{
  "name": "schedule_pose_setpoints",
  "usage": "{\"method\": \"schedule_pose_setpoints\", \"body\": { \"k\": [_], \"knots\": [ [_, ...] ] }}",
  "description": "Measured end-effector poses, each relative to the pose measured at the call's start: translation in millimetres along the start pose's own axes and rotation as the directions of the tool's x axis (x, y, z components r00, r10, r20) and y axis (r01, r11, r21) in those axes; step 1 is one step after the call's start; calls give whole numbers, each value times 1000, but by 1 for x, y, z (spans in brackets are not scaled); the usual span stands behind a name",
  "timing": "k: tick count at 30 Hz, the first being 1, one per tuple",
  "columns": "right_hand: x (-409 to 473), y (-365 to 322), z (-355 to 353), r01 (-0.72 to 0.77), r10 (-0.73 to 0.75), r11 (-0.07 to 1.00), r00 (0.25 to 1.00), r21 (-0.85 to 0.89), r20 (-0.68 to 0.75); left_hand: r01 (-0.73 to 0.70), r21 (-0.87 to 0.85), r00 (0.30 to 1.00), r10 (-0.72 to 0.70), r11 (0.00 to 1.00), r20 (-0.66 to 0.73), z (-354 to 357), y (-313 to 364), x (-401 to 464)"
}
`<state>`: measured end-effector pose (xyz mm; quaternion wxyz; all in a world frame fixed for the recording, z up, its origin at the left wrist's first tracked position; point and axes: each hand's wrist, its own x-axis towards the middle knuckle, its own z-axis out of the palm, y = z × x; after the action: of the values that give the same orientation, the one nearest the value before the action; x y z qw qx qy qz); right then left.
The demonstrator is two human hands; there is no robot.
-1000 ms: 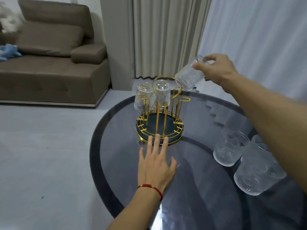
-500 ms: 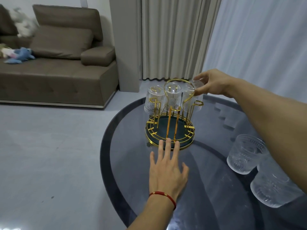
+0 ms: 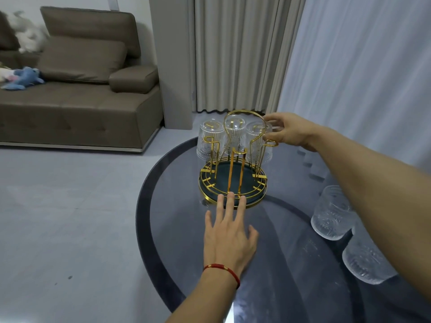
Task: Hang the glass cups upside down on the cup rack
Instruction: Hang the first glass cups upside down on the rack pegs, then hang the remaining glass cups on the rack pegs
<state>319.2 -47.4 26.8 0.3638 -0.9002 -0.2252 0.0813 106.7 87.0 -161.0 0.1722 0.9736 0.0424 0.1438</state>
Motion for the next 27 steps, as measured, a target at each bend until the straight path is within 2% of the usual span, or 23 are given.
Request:
{"method": "schedule_pose_setpoints", "body": {
  "k": [4,7,9,12,15,17,20,23,27],
  "knots": [
    [-45,8,-4,16,-62,981,971,-195,-229,-1,-1,1000,1,1000,1,-2,-1,1],
    [-113,19,9,46,-212,932,874,-360,-436,-11,14,1000,11,1000,-8,-3,0,0],
    [-167,29,27,56,-263,930,794,-364,-549,-14,22,1000,14,1000,-17,-4,-2,1],
    [-244,46,53,-34,-185,957,695,-289,-695,-22,24,1000,22,999,-15,-4,-2,0],
    [-289,62,74,-252,23,953,612,-167,-791,-33,9,999,33,999,-9,-5,-1,-2],
    [-300,69,78,-367,214,930,583,-19,-784,-42,14,999,42,999,9,-7,0,-4],
    [-305,78,76,-375,426,898,611,230,-667,-58,72,998,57,996,20,-10,3,-10],
    [-307,86,83,-363,500,865,679,346,-538,-90,78,996,92,993,-15,-14,24,-19],
    [-304,92,91,-376,517,855,682,358,-517,-196,-58,978,191,979,-84,-25,68,-30]
  ]
}}
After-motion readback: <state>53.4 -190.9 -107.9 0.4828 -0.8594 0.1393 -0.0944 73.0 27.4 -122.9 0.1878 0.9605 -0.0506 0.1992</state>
